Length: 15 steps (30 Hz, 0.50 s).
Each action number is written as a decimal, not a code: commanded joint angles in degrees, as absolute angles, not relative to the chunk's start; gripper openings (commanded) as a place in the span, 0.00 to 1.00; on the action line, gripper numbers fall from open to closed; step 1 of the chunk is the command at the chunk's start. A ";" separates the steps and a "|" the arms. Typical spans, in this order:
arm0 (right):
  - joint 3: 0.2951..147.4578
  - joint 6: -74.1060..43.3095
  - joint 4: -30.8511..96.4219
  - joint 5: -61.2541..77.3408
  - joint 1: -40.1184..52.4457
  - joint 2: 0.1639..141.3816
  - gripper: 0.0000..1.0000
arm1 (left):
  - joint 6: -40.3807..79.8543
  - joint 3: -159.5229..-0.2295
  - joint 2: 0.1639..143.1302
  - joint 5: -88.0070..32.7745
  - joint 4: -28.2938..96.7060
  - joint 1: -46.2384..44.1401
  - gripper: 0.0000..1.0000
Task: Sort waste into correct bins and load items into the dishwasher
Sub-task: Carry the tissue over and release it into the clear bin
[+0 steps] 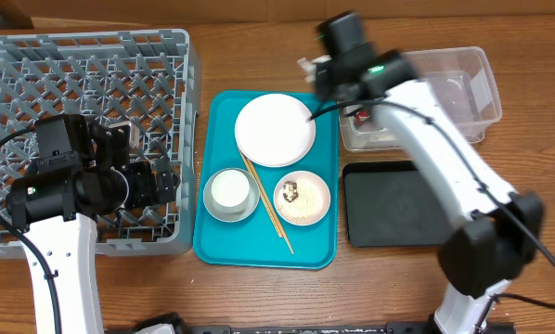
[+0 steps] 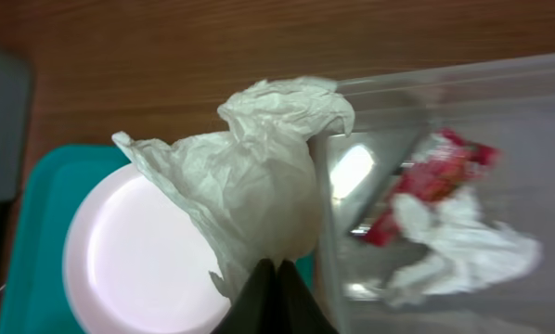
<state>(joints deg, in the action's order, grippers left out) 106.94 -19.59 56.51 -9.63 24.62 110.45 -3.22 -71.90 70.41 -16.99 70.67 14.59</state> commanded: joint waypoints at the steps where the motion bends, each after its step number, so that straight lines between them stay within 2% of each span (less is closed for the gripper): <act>1: 106.78 -21.52 61.12 -10.24 19.81 111.26 0.04 | -4.29 -73.23 70.39 -17.58 70.41 14.22 1.00; 3: 106.26 -21.52 62.92 -10.20 17.74 111.28 0.04 | -4.27 -73.23 70.39 -17.58 70.41 14.22 1.00; 4: 106.13 -21.47 63.64 -9.96 16.88 111.28 0.07 | -4.27 -73.23 70.39 -17.61 70.41 14.22 1.00; 6: 106.13 -21.41 64.51 -8.93 14.59 111.28 0.25 | -4.27 -73.23 70.39 -17.61 70.41 14.22 1.00; 7: 106.15 -21.23 64.47 -8.56 14.15 111.26 0.28 | -4.27 -73.23 70.39 -17.61 70.41 14.22 1.00; 15: 106.26 -20.58 67.29 0.58 8.32 106.56 0.34 | -4.29 -73.23 70.39 -17.61 70.43 14.22 1.00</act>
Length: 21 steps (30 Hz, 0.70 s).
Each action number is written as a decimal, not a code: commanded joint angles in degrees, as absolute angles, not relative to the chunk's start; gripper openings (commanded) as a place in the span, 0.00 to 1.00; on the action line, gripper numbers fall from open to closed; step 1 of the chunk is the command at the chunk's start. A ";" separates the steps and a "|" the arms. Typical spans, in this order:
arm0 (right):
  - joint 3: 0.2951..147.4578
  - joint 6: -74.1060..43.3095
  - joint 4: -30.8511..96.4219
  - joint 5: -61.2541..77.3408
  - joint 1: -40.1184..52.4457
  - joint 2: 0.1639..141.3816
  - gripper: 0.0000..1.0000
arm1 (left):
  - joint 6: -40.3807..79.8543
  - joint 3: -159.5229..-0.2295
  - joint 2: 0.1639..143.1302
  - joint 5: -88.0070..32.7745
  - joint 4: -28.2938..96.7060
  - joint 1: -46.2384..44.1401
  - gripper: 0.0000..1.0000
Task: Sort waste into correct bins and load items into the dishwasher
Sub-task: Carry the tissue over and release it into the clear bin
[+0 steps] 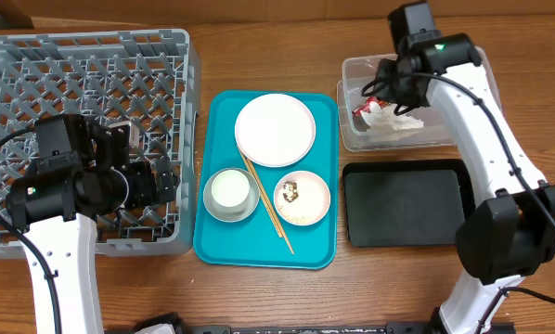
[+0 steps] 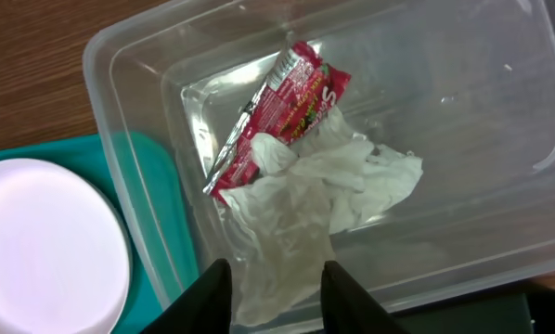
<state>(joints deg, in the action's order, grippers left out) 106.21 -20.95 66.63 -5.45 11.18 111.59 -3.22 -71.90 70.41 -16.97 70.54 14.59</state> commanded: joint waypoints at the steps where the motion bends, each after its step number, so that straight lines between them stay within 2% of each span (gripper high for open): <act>1: 106.26 -19.90 68.03 2.59 7.22 105.58 0.35 | -4.29 -73.23 70.39 -17.61 70.41 14.22 1.00; 11: 104.64 -9.72 85.21 11.79 -3.68 98.63 0.37 | -4.29 -73.23 70.39 -17.61 70.22 14.22 1.00; 17: 93.03 -9.56 81.52 14.22 -4.25 87.64 0.38 | -4.27 -73.23 70.39 -17.65 70.24 14.22 1.00; 21: 81.95 -8.47 74.50 18.22 -1.50 77.45 0.42 | -4.27 -73.23 70.39 -17.67 70.24 14.22 1.00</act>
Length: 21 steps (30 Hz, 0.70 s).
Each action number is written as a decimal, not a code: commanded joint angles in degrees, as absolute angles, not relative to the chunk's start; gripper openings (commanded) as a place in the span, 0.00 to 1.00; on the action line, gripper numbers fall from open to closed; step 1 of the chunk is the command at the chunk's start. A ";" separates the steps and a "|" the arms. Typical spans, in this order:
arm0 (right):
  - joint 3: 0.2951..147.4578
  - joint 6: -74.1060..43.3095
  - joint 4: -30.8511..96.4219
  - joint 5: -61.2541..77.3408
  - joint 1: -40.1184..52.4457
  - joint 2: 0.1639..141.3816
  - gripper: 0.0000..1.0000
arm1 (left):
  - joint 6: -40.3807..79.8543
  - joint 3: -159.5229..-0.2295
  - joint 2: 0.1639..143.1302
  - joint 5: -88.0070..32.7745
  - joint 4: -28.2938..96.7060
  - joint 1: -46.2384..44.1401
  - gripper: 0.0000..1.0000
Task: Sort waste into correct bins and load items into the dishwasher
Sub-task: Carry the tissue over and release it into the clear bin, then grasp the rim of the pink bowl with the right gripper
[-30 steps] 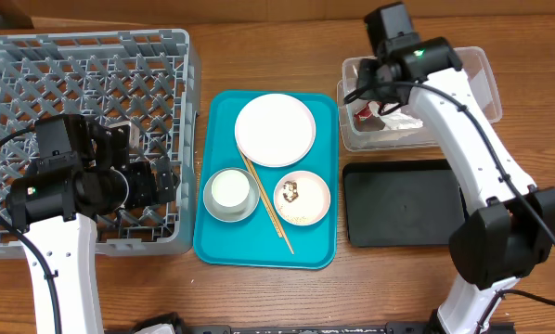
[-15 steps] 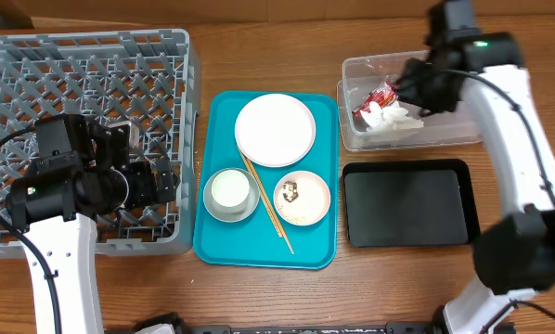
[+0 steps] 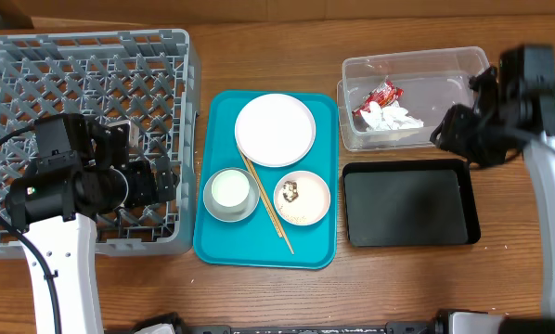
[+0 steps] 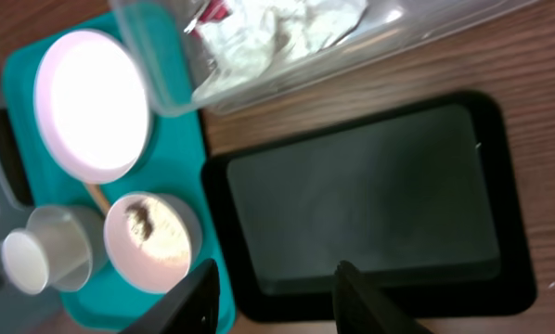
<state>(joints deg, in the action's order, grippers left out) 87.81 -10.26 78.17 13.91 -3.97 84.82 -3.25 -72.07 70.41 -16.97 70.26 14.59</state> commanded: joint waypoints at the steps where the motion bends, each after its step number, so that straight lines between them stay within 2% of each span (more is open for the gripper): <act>1: 80.31 -8.43 73.56 18.33 -0.12 75.94 0.42 | -4.25 -73.23 70.39 -17.67 70.24 14.22 1.00; 11: 77.19 -7.49 67.05 16.56 22.85 78.48 0.43 | -4.25 -73.23 70.39 -17.67 70.04 14.22 1.00; 15: 77.21 -8.16 63.46 15.00 31.42 83.79 0.43 | -4.25 -73.23 70.39 -17.65 70.08 14.22 1.00; 21: 77.21 -10.83 59.61 13.63 39.13 94.30 0.44 | -4.27 -73.23 70.39 -17.65 70.08 14.22 1.00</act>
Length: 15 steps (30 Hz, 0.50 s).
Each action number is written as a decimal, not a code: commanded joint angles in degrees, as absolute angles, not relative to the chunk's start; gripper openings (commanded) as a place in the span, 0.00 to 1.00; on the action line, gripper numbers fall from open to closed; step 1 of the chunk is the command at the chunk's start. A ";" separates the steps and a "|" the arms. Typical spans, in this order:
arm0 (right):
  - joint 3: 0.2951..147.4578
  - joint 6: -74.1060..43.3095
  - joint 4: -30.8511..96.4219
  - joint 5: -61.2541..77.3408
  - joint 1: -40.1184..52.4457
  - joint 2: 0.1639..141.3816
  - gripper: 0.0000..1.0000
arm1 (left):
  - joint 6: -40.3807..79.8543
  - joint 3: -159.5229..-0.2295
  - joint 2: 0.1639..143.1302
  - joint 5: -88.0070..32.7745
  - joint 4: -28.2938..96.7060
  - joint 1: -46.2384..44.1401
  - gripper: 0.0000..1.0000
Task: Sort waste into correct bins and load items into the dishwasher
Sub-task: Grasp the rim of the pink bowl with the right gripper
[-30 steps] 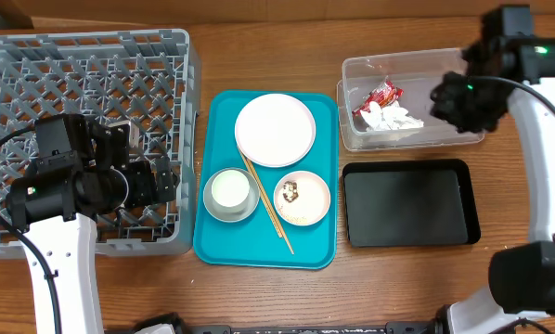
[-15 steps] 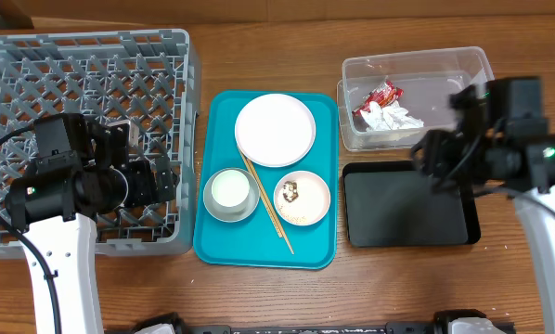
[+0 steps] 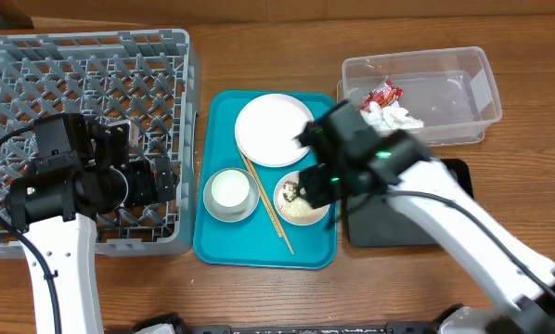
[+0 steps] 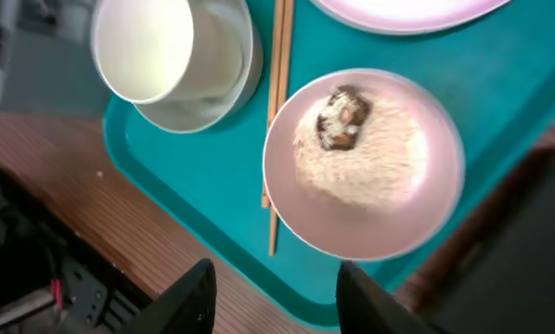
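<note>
On the teal tray (image 3: pixel 224 243) lie a white plate (image 3: pixel 270 129), a white cup in a grey bowl (image 3: pixel 229 192), wooden chopsticks (image 3: pixel 268 206) and a pink bowl with food scraps (image 3: pixel 296 204). The pink bowl (image 4: pixel 363 163) fills the right wrist view, the chopsticks (image 4: pixel 277 111) and cup (image 4: pixel 157 46) to its left. My right gripper (image 4: pixel 276 301) is open, empty, above the bowl and the tray's near edge. The clear bin (image 3: pixel 445 93) holds a red wrapper and crumpled tissue (image 3: pixel 389 109). My left gripper (image 3: pixel 161 178) rests over the grey dish rack (image 3: pixel 83 93); its jaws are not readable.
A black tray (image 3: pixel 449 172) lies right of the teal tray, mostly hidden under my right arm. The dish rack takes up the table's left side. Bare wooden table runs along the front edge.
My right gripper was over the black tray at the table's right side; now it is above the pink bowl on the teal tray, still open. The left arm has not moved.
My right gripper held crumpled tissue beside the clear bin. Then it stood open over the bin, the tissue lying inside next to the red wrapper. Then it was over the black tray, and now it is open over the pink bowl.
</note>
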<state>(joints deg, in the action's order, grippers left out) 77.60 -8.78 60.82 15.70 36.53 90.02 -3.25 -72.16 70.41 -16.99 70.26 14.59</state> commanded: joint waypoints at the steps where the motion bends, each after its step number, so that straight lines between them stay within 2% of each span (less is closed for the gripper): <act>1: 77.21 -11.73 58.65 13.50 39.92 96.42 0.44 | -4.25 -73.23 70.39 -17.65 70.08 14.22 1.00; 5: 77.21 -12.60 55.79 13.56 41.41 101.89 0.48 | -4.25 -73.23 70.39 -17.65 70.08 14.22 1.00; 10: 77.21 -13.34 52.66 13.52 42.61 106.37 0.49 | -4.25 -73.23 70.39 -17.65 70.08 14.22 1.00; 15: 77.21 -13.58 49.95 11.20 44.36 109.30 0.44 | -4.25 -73.23 70.39 -17.65 70.08 14.22 1.00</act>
